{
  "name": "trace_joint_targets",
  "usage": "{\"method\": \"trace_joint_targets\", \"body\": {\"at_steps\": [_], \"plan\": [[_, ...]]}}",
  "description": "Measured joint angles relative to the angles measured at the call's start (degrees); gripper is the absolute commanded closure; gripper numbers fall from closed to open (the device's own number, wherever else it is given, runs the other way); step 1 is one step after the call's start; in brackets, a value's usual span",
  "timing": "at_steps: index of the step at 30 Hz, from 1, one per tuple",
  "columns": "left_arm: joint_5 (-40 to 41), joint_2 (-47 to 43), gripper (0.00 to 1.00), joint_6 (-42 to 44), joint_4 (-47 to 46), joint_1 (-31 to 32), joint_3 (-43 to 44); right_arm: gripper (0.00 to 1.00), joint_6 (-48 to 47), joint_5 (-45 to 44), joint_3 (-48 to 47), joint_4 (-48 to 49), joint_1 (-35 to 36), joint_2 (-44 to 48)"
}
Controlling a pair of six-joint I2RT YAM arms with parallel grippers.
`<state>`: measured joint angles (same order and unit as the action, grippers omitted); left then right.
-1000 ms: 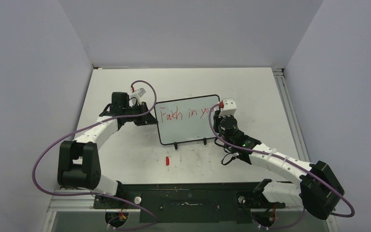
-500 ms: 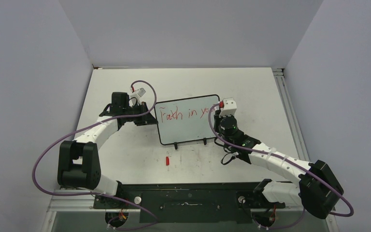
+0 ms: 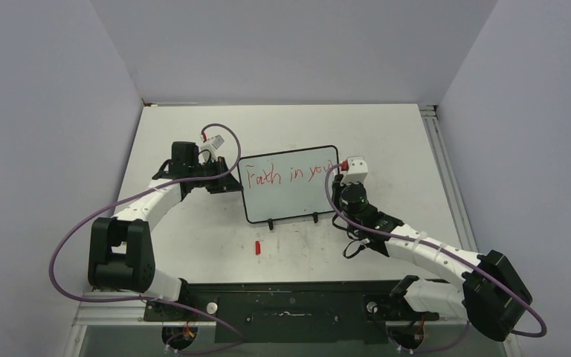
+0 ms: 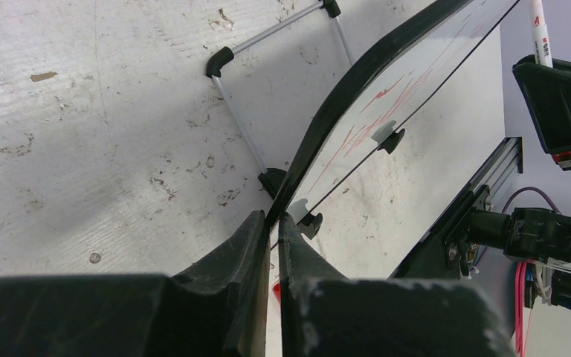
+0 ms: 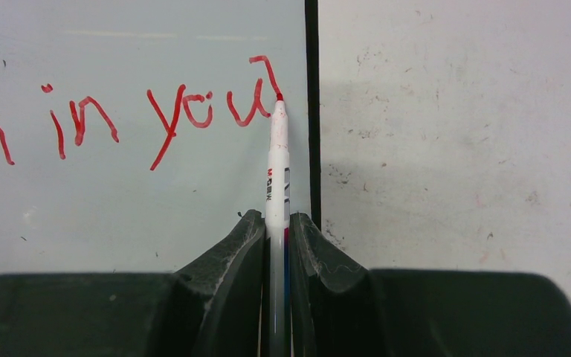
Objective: Write a sentence on the whiteboard
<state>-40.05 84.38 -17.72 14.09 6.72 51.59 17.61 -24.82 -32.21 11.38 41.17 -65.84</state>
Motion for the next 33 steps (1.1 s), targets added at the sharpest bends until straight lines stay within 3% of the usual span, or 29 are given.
{"method": "trace_joint_targets", "body": {"at_steps": [17, 33], "plan": [[-0.02, -0.07, 0.95, -0.04, 0.15, 0.0, 0.0, 0.95, 2.49, 0.44, 3.1, -0.98, 0.02, 2.23], [-0.02, -0.07, 0.95, -0.07, 0.5, 0.0, 0.0, 0.95, -0.57, 0.2, -0.26, 0.39, 0.0, -0.96]]}}
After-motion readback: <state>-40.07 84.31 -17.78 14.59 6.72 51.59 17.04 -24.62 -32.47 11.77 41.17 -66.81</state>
